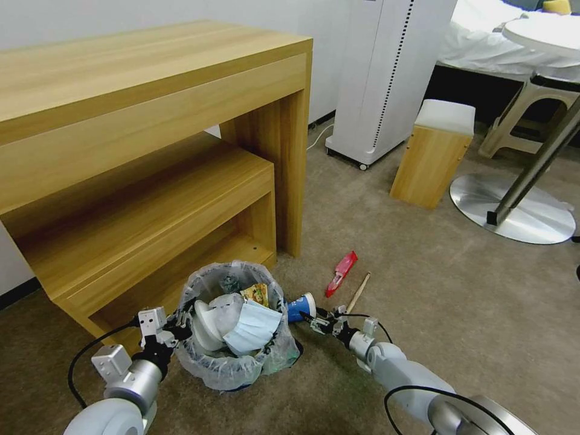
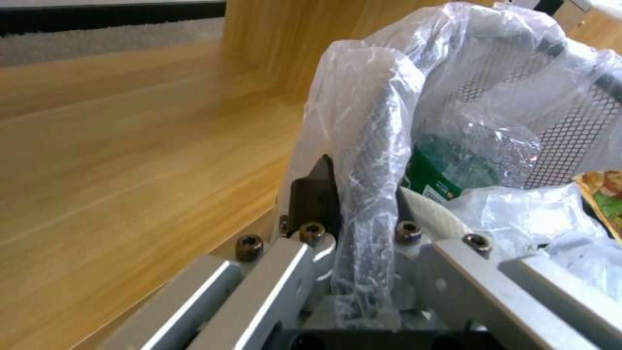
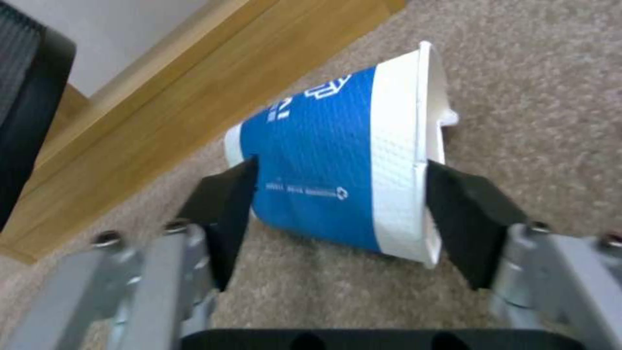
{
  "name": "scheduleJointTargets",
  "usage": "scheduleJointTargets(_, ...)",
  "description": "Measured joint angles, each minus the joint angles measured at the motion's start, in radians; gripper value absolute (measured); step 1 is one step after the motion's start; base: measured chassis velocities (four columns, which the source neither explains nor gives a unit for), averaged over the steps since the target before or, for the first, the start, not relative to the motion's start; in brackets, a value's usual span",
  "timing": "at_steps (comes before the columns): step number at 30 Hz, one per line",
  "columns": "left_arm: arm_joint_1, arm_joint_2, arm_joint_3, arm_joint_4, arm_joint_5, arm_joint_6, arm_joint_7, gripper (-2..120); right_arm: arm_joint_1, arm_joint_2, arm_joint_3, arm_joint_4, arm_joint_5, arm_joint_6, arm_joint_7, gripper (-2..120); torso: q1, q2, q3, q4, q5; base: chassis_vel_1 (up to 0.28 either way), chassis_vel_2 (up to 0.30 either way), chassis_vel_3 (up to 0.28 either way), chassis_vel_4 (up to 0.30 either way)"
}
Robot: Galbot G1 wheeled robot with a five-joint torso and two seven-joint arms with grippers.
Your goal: Pick up the trash bin and place the garbage on the floor into it.
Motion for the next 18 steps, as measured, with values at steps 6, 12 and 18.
scheduleJointTargets(6,0.002,-0.004,-0.001,-0.003,0.0,-0.003,0.001,2,-0.002,0.005,0.0,-0.013,-0.032,0.023,-0.019,34,0.0,0.0,0.0,0.0,0.0002,0.0,0.0,0.0,0.0)
scheduleJointTargets(12,0.013,-0.014,-0.001,-0.011,0.005,-0.007,0.005,2,0.002,0.015,0.01,-0.033,-0.054,0.041,-0.033,13,0.0,0.0,0.0,0.0,0.0002,0.0,0.0,0.0,0.0)
scheduleJointTargets(18,0.014,-0.011,-0.005,-0.012,0.006,-0.008,0.005,2,-0.008,0.012,0.013,-0.019,-0.058,0.057,-0.044,0,0.0,0.0,0.0,0.0002,0.0004,0.0,0.0,0.0,0.0)
